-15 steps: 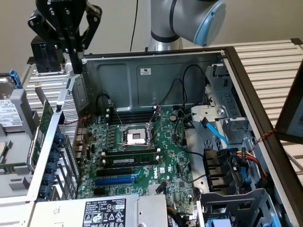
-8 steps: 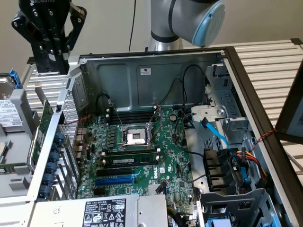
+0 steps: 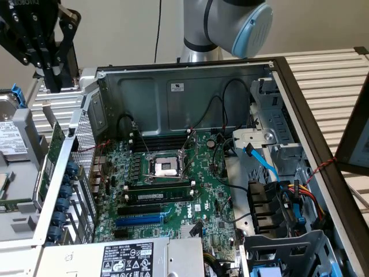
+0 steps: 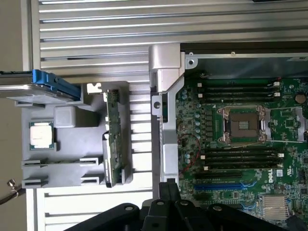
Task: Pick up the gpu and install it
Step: 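Reach for the gpu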
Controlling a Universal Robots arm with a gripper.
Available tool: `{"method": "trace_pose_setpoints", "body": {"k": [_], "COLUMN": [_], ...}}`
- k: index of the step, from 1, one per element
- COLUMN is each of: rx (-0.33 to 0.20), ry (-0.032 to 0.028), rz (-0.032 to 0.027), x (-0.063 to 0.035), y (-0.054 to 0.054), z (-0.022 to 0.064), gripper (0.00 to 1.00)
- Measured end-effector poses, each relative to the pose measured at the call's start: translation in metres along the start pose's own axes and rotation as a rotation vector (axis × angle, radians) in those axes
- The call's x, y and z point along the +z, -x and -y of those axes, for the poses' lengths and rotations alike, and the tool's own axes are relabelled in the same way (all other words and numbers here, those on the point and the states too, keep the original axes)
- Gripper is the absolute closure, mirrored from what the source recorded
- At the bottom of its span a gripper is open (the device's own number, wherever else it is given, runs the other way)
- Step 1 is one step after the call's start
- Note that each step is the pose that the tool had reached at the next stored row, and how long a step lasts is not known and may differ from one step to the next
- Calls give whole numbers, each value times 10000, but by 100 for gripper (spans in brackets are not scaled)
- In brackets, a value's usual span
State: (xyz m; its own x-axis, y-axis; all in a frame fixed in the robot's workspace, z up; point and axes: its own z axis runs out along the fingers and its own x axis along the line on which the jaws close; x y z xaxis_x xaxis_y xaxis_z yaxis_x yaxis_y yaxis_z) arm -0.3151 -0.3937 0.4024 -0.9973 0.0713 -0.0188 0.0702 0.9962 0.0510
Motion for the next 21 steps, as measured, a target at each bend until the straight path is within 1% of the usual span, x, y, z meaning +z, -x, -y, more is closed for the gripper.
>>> {"method": "trace_pose_setpoints", "body": {"k": [3, 15, 16, 19, 20, 21], "rx": [0, 0, 1, -10, -13, -27], "ry": [12, 13, 15, 20, 16, 17], "rz": [1, 0, 29, 186, 224, 232], "x": [-3, -3, -3, -3, -3, -2], "y": [-133, -141, -161, -231, -244, -254], "z": [9, 9, 11, -3, -16, -29], "gripper": [89, 89, 89, 89, 89, 89]}}
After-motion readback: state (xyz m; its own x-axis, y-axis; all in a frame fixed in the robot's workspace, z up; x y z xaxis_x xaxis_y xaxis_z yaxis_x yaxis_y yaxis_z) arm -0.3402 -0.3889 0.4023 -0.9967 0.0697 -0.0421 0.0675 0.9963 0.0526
